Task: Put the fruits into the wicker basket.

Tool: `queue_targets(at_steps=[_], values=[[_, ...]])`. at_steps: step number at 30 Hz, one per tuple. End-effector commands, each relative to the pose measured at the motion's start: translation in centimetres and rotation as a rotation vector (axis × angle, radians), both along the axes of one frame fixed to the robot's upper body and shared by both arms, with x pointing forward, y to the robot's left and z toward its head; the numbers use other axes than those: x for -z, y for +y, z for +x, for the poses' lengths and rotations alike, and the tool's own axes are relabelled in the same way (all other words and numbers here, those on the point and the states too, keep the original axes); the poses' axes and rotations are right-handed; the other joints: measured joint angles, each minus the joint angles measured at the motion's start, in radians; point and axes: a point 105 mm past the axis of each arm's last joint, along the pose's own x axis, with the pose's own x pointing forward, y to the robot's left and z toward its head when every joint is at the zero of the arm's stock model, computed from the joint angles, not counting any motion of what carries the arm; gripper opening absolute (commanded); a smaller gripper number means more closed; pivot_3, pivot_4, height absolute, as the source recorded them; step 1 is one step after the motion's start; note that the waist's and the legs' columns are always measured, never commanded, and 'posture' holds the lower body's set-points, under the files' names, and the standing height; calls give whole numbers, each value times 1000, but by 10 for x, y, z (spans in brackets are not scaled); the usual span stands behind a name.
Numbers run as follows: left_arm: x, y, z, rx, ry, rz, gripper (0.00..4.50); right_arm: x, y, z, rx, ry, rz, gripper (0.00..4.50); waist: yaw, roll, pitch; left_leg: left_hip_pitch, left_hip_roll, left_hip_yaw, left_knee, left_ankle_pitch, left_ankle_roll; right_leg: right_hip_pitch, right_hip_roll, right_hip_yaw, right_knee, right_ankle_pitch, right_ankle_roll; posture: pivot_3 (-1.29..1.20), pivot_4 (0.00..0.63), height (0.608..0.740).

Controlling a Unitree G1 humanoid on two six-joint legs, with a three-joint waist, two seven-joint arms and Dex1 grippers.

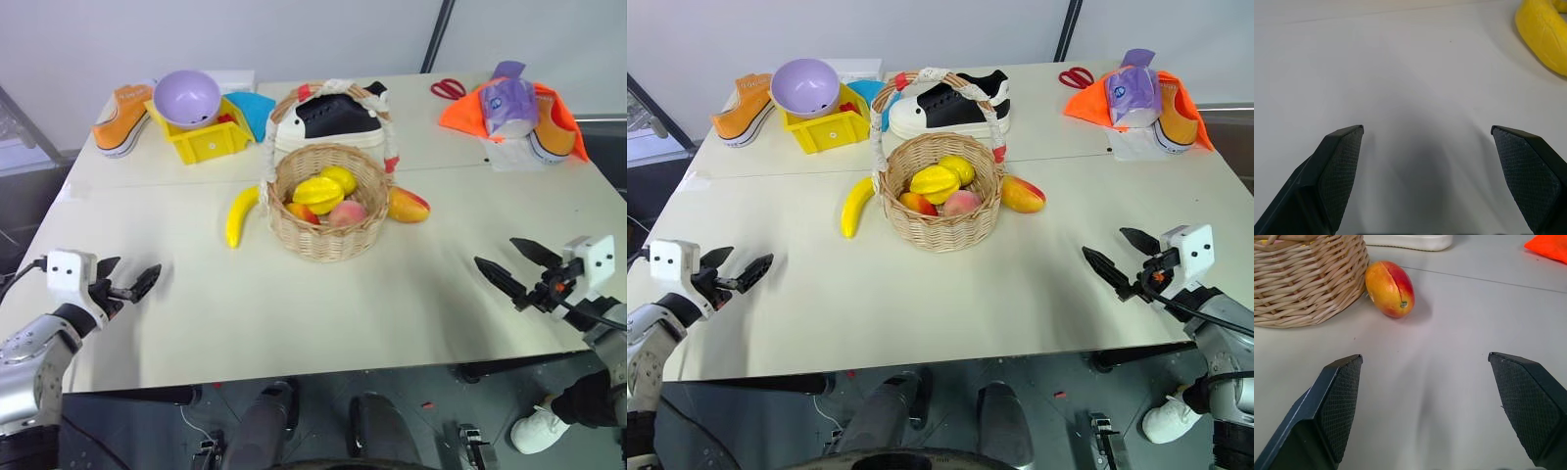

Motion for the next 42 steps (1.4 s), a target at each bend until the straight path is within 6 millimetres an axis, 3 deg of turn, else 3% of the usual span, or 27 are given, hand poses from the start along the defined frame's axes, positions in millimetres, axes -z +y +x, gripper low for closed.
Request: queue_targets(at_steps=[1,6,11,14,16,19,21,27,36,39,42], values=[[-16,6,1,-14,-55,40,4500,-20,4,2,-17,-64,-31,4320,0,0,0,0,0,0,0,0,0,0,0,0,0,0,0,0,150,740],[-19,-4,9,23,-64,35,4500,-21,10,2,-30,-67,-43,4320,1,0,0,0,0,0,0,0,0,0,0,0,0,0,0,0,150,740],[-37,-30,29,89,-93,21,4500,-33,42,0,-138,-86,-57,4320,1,0,0,-1,0,0,0,0,0,0,0,0,-1,0,0,0,150,740],[-50,-63,55,138,-81,85,4500,-41,85,-7,-285,-97,-79,4320,3,0,0,-1,0,0,0,0,0,0,0,0,-1,0,0,0,150,740],[-55,-75,66,132,-69,105,4500,-46,103,-13,-349,-99,-88,4320,2,0,0,-1,0,-1,0,0,0,0,0,-1,-1,1,2,0,150,740],[-63,-110,91,201,-10,130,4500,-63,152,-36,-567,-114,-91,4320,2,-2,0,-2,-1,0,0,-1,2,-1,0,-1,-3,2,5,0,150,740],[-61,-120,99,214,31,161,4500,-67,167,-43,-625,-117,-92,4320,4,-2,0,-3,0,-2,1,-1,2,-1,1,-3,-2,3,5,0,150,740],[-55,-147,116,257,113,195,4500,-71,184,-46,-672,-131,-101,4320,1,-5,-1,-3,-2,-1,2,0,4,1,0,-2,-4,3,5,0,150,740],[-42,-141,133,168,198,185,4500,-68,185,-45,-663,-139,-107,4320,1,-6,0,-3,-1,-1,2,0,4,1,0,-3,-4,4,7,0,150,740],[-41,-137,134,158,191,175,3564,-68,185,-44,-654,-147,-113,4500,1,-6,0,-3,-1,-1,2,0,4,1,0,-3,-4,4,7,0,150,740],[-41,-129,134,132,181,185,2057,-67,185,-43,-649,-151,-115,4500,1,-6,0,-3,-1,-1,2,0,4,1,0,-3,-3,4,7,0,150,740]])
